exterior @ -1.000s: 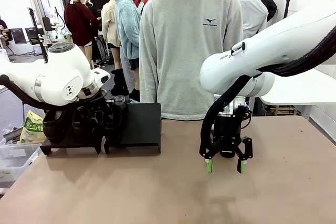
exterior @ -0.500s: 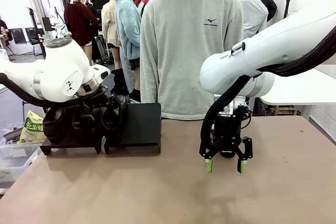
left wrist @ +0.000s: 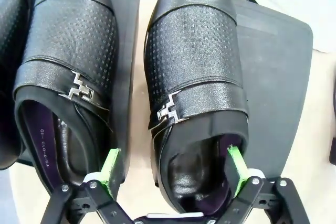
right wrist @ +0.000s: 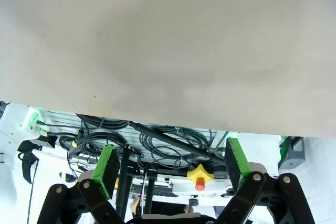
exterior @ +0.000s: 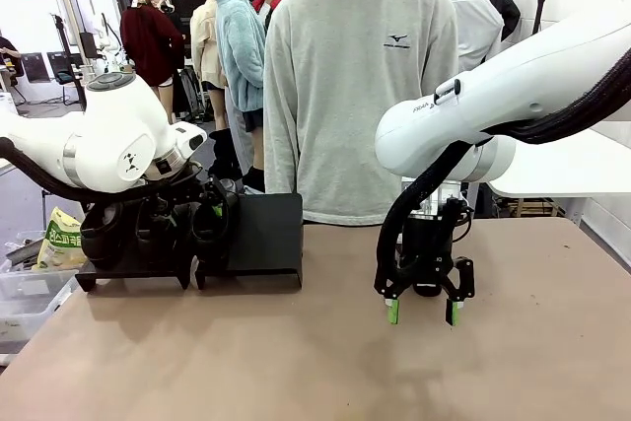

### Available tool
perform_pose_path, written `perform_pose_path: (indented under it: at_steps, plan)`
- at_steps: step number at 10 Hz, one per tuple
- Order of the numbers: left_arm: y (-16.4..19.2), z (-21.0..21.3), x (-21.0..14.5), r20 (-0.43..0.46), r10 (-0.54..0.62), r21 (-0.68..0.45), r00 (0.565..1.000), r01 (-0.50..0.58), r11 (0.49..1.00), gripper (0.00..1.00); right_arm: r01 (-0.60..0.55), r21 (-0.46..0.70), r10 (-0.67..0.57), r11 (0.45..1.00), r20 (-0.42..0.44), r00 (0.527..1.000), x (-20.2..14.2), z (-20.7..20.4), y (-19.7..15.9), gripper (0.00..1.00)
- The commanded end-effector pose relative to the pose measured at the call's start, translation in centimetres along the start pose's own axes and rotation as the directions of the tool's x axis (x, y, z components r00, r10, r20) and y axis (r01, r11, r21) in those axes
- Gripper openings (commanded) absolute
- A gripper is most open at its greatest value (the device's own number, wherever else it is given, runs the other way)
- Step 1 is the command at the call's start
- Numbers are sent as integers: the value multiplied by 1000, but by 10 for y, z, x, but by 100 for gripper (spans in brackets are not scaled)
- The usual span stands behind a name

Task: Organize the shoes by placing them on the stand.
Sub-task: Place the Shoe from the middle of the table onto the Shoes Stand, then pick up one Shoe and place it in the middle of the table.

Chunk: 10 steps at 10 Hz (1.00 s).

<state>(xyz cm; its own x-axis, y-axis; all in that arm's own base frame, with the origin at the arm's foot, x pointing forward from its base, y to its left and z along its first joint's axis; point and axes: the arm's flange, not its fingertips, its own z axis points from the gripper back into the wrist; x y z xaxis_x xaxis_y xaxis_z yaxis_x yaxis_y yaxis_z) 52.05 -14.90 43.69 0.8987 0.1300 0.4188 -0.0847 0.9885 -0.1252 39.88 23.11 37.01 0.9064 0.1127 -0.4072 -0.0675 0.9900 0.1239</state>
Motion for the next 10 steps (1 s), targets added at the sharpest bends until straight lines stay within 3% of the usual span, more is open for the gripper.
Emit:
perform_pose_path:
  at_steps: [1,10]
  plan:
    - [0,-1,1,13,-9,8,1000,9,1000,100,-3,-10,4,1000,7,1000,0,0,0,100]
    - [0,0,0,0,0,0,1000,0,1000,100,-3,-10,4,1000,7,1000,0,0,0,100]
